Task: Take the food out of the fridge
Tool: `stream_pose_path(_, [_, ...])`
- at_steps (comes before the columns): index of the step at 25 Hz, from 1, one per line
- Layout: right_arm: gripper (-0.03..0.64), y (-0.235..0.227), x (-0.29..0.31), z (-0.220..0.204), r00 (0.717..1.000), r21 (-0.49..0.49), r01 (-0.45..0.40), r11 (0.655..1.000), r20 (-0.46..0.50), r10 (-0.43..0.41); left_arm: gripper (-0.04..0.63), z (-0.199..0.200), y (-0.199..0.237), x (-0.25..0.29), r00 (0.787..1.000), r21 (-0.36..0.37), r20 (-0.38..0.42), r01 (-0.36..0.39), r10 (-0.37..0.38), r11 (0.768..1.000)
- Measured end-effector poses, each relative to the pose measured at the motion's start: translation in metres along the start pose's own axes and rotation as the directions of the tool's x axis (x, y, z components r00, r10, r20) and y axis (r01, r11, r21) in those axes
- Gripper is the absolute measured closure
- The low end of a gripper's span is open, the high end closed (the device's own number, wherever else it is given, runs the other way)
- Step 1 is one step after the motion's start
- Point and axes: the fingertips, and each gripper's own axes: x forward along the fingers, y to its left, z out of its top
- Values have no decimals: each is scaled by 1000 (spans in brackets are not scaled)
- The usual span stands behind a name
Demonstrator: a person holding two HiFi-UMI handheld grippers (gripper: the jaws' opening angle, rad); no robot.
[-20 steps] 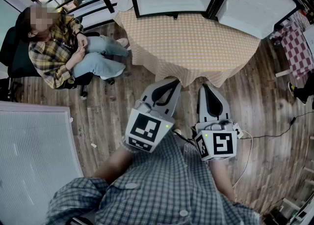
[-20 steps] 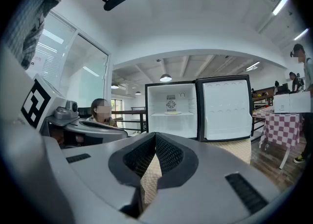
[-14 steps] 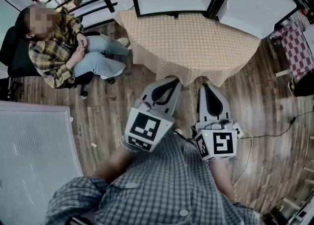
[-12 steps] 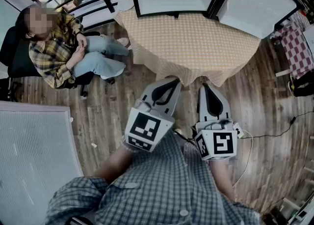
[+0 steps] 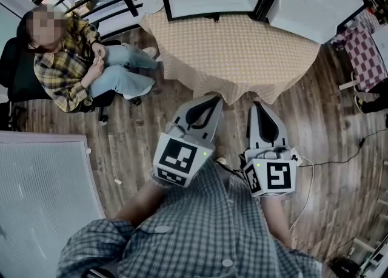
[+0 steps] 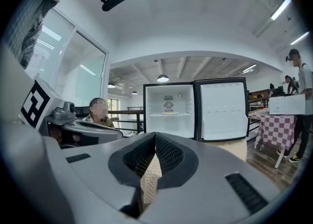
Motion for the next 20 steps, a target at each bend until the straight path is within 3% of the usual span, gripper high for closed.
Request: stream_pose_path(20, [607, 26, -11, -4, 988, -12, 154, 988, 0, -154, 589, -9, 31, -35, 997, 8, 26, 74, -74, 997])
